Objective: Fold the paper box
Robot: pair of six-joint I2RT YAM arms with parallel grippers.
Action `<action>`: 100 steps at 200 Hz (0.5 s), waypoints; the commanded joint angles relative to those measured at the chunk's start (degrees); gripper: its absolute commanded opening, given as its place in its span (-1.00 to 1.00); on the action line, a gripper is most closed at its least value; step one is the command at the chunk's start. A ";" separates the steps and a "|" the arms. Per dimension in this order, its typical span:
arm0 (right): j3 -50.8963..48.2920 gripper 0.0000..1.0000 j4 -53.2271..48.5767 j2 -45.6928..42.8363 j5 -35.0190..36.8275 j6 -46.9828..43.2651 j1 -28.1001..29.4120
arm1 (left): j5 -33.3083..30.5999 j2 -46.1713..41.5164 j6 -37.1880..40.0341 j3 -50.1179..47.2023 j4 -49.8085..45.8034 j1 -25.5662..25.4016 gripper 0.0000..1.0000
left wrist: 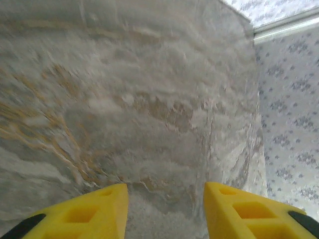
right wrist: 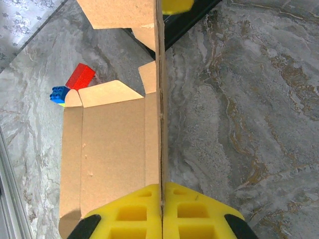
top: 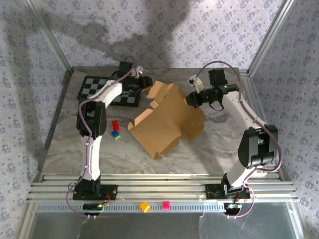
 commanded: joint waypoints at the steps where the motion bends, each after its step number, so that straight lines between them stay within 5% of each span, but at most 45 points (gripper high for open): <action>1: 1.74 -1.00 -1.69 -0.52 -0.03 -1.34 0.14 | 0.88 -5.40 1.66 -2.78 1.73 -0.87 -0.10; 44: 1.44 -1.00 -1.49 -0.35 -0.61 -1.11 -0.15 | -12.22 -22.35 14.12 -18.95 8.48 2.19 0.01; 67: 1.49 -1.00 -1.39 -0.02 -0.40 -1.02 0.11 | -9.08 -27.17 22.74 -24.23 12.38 2.90 0.03; 100: 2.38 -1.00 -1.65 0.59 0.11 -1.01 0.68 | -6.27 -29.95 44.57 -27.83 11.06 -2.89 0.04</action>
